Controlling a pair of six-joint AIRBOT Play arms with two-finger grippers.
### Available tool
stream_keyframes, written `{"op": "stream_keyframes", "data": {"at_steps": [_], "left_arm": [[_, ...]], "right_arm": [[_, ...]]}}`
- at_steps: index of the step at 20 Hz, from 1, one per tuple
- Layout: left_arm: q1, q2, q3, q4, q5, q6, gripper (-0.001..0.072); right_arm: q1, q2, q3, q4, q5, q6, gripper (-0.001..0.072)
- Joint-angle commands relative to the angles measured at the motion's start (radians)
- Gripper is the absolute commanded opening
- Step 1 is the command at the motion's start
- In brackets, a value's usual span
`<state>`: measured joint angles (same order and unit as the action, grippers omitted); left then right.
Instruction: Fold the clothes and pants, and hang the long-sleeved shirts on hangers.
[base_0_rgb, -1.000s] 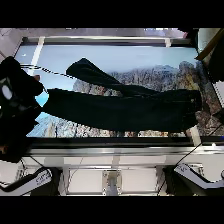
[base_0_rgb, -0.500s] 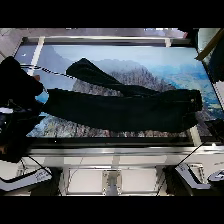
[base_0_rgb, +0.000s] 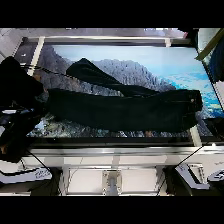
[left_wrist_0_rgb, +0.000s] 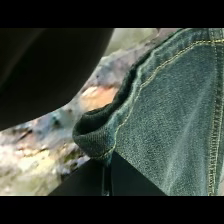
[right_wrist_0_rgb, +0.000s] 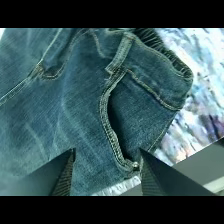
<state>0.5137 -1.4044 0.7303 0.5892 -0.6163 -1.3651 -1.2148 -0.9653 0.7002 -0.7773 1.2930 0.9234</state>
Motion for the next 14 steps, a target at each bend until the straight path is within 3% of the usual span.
{"op": "stream_keyframes", "data": {"at_steps": [1, 2, 4, 6, 14], "left_arm": [[-0.003, 0.0, 0.003, -0.022, 0.009, 0.051, 0.0021], [-0.003, 0.007, 0.003, -0.022, 0.006, 0.076, 0.0022], [-0.003, 0.028, 0.003, -0.022, -0.001, 0.095, 0.0022], [-0.003, 0.051, 0.003, -0.022, -0.002, 0.096, 0.0021], [-0.003, 0.071, 0.002, -0.022, -0.016, 0.126, 0.0022]], "right_arm": [[-0.001, 0.006, -0.008, -0.139, 0.026, -0.002, 0.0455], [-0.005, 0.005, -0.046, -0.208, 0.009, 0.005, 0.0456], [-0.034, 0.005, -0.178, -0.175, -0.086, 0.033, 0.0471], [-0.039, 0.0, -0.287, -0.06, -0.206, 0.025, 0.0575], [-0.026, -0.204, -0.327, 0.313, -0.316, -0.195, 0.0571]]}}
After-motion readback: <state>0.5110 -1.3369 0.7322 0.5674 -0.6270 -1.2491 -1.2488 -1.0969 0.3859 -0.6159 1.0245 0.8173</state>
